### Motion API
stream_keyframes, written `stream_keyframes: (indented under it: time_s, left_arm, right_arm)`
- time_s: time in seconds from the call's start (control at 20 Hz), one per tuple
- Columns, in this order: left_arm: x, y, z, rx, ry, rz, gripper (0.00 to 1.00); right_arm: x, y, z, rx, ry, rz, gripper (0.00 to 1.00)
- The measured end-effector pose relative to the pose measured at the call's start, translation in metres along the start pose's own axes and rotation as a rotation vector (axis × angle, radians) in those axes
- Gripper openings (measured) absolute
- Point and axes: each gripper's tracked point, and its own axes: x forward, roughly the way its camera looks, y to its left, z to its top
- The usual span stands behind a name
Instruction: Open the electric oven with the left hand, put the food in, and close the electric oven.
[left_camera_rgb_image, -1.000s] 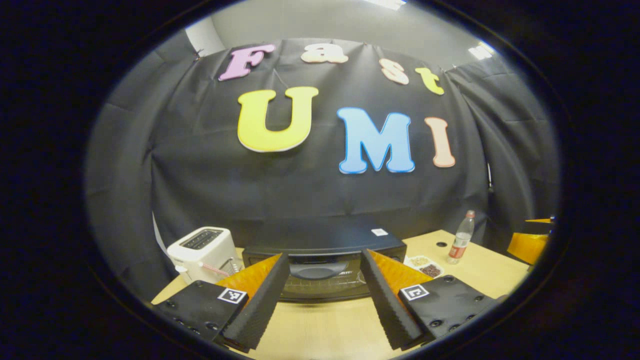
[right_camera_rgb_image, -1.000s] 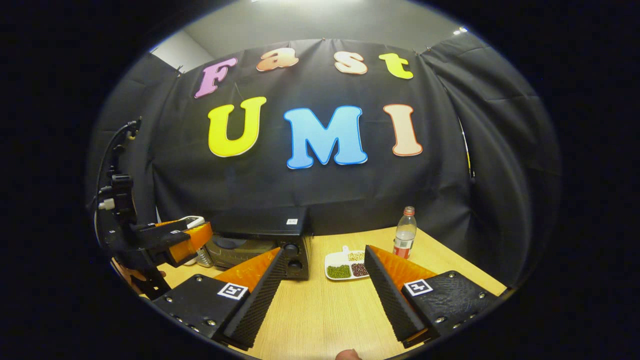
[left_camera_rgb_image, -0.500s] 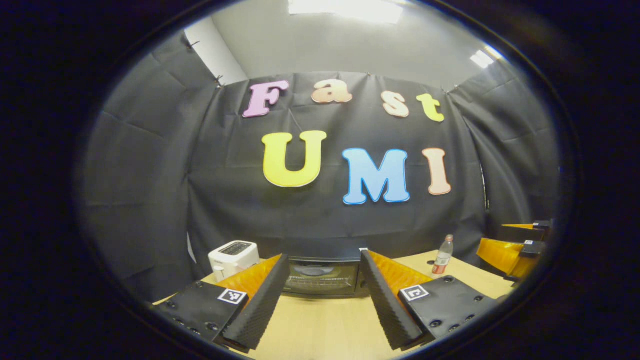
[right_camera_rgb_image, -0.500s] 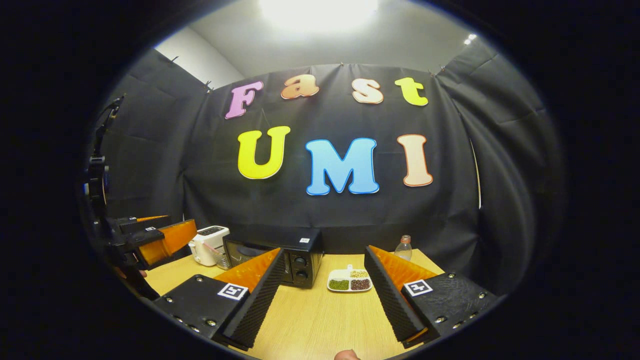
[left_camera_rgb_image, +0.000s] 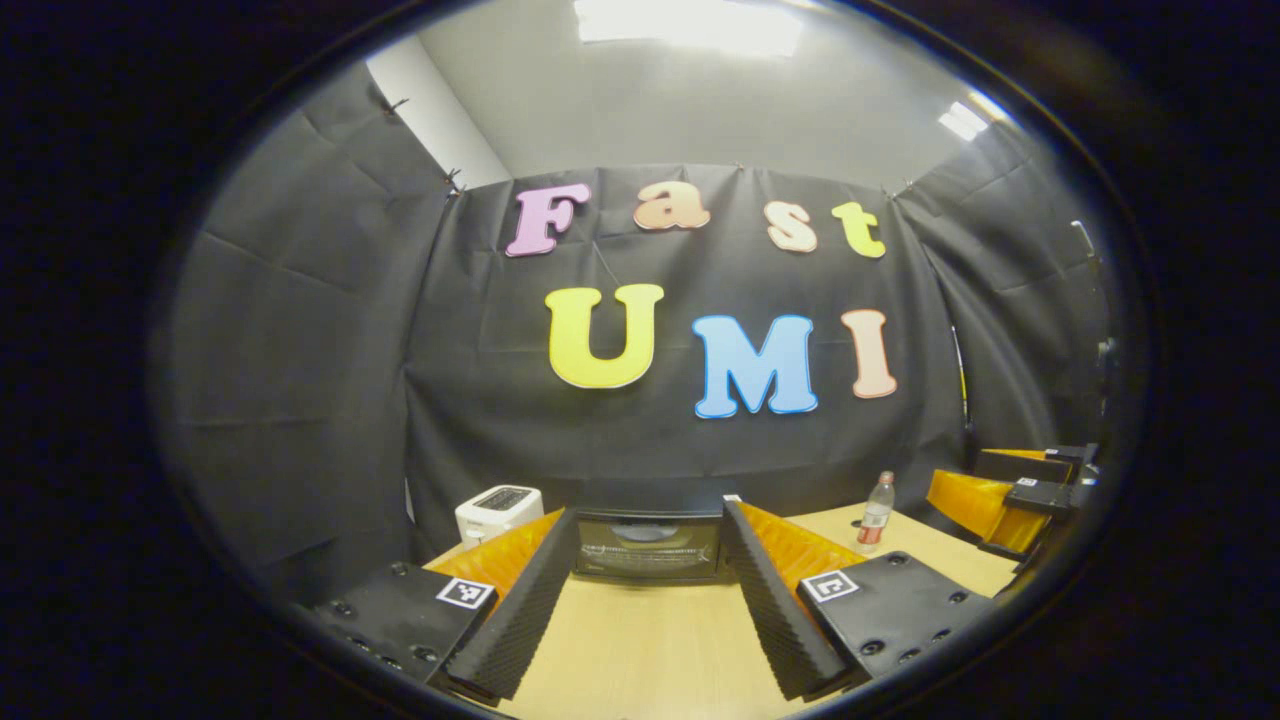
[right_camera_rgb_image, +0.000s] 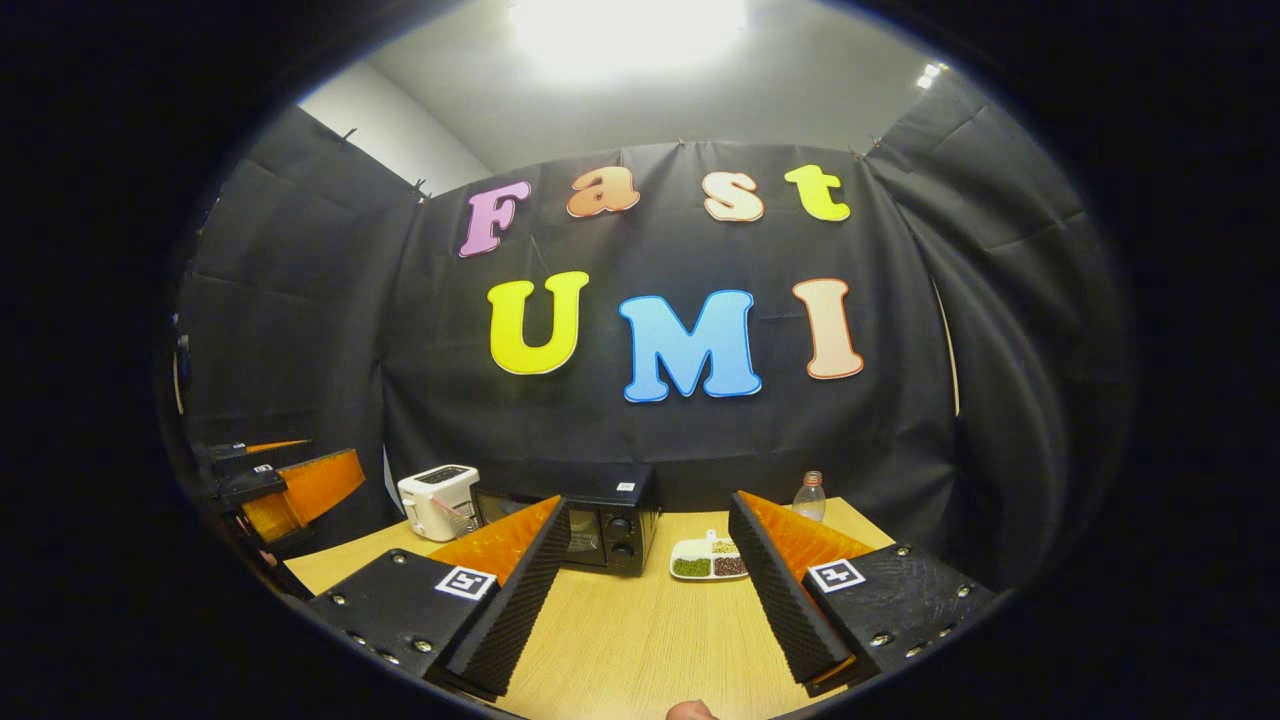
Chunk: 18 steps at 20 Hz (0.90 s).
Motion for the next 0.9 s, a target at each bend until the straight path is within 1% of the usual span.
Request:
stream_keyframes:
  time_s: [0.1,0.35,0.4,0.45,0.5,0.55,0.75,0.8,0.85,0.9]
  left_arm:
    - [-0.006,0.009,0.000,0.000,0.004,0.003,1.00]
    - [-0.012,0.024,0.002,-0.010,0.002,0.001,1.00]
    - [-0.012,0.026,0.004,-0.011,0.000,0.002,0.91]
    - [-0.011,0.029,0.004,-0.011,0.001,0.004,0.91]
    - [-0.011,0.032,0.005,-0.010,0.002,0.009,1.00]
    - [-0.012,0.034,0.005,-0.012,-0.002,0.009,0.95]
    - [-0.010,0.034,0.006,-0.010,-0.003,0.002,0.96]
    - [-0.009,0.034,0.006,-0.008,-0.003,0.001,1.00]
    - [-0.008,0.034,0.005,-0.006,-0.001,-0.001,0.96]
    - [-0.007,0.034,0.006,-0.003,-0.002,-0.002,0.96]
  right_arm:
    - [-0.001,0.003,0.003,-0.004,-0.015,-0.012,0.97]
    - [-0.005,0.014,0.008,0.005,-0.025,-0.018,0.98]
    - [-0.006,0.016,0.011,0.004,-0.034,-0.016,0.98]
    - [-0.008,0.018,0.014,0.000,-0.042,-0.016,0.98]
    - [-0.008,0.019,0.016,-0.007,-0.051,-0.017,0.98]
    - [-0.008,0.019,0.019,-0.010,-0.059,-0.018,0.98]
    - [-0.005,0.027,0.016,0.003,-0.053,-0.009,0.98]
    - [-0.005,0.029,0.016,0.007,-0.048,-0.008,0.98]
    - [-0.004,0.030,0.016,0.011,-0.044,-0.006,0.98]
    - [-0.005,0.032,0.018,0.009,-0.047,-0.002,0.98]
